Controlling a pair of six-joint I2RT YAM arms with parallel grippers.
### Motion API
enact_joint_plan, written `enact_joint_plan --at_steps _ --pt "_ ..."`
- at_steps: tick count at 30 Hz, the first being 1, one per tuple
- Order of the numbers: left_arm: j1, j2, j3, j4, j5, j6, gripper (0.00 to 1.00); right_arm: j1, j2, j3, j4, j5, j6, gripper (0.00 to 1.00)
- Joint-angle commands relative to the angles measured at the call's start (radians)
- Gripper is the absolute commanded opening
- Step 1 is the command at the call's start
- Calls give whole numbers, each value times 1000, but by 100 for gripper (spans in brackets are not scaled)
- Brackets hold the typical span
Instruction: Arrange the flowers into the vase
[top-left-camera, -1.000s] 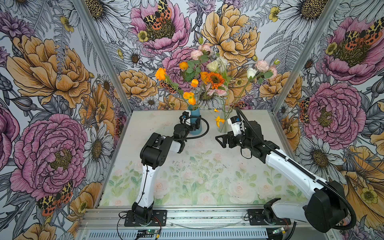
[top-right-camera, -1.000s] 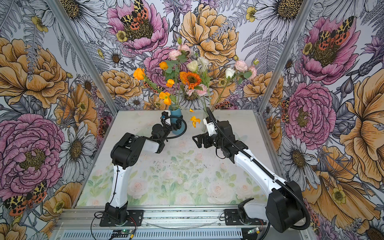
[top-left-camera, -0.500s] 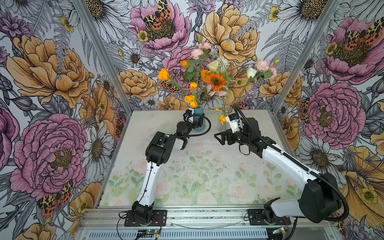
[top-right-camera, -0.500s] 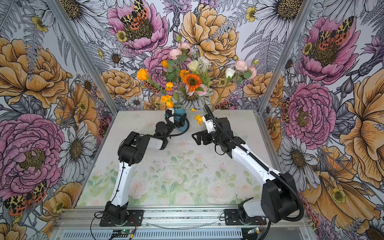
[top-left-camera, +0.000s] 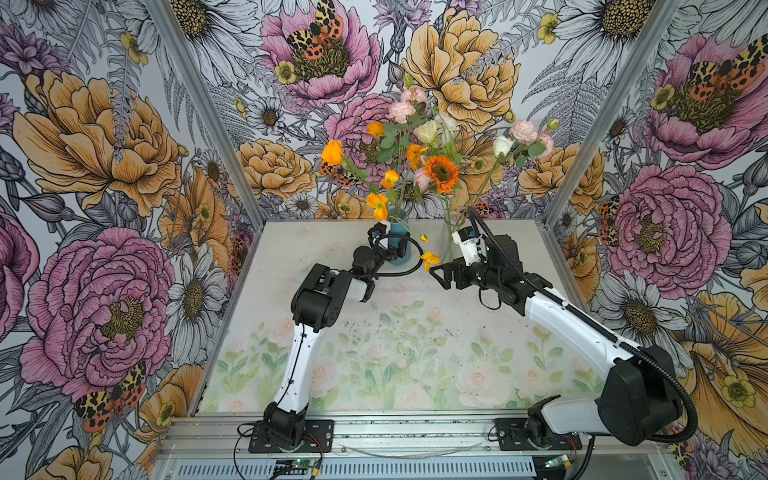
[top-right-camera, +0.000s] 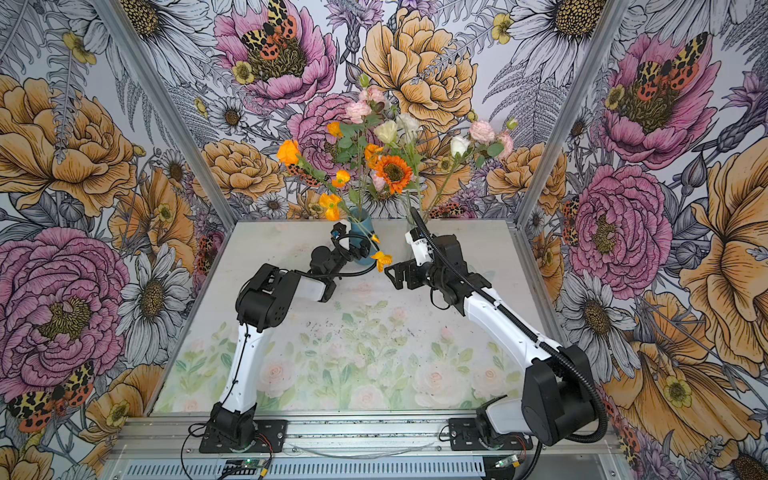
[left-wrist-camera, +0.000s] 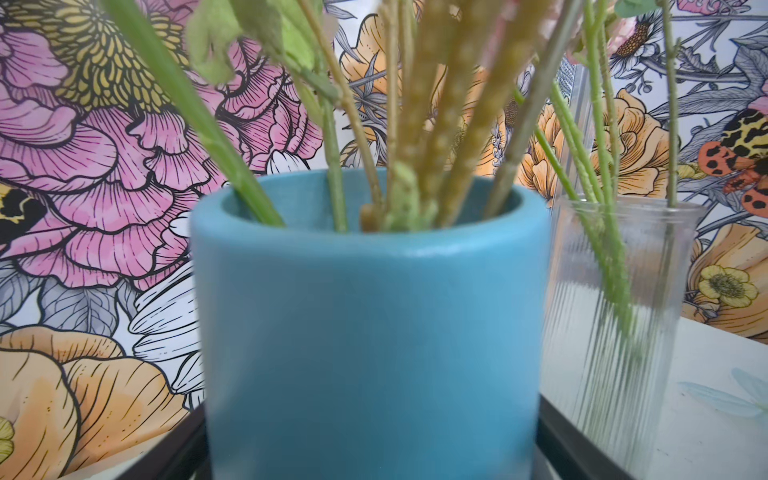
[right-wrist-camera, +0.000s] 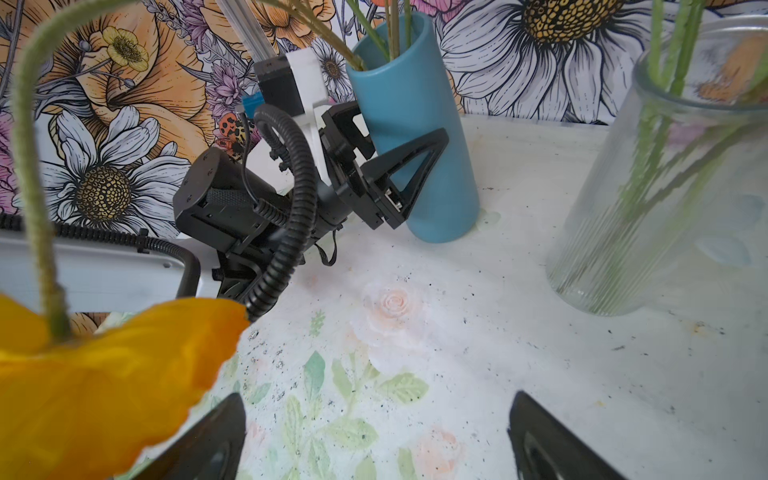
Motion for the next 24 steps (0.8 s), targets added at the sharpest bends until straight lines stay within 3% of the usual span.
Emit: enact_joint_plan --at_steps 1,24 --pt "-2 -89 -4 135 21 29 40 -6 6 -8 36 -14 -2 99" --pt "9 -211 -74 27 -15 79 38 -8 6 -29 76 -31 27 99"
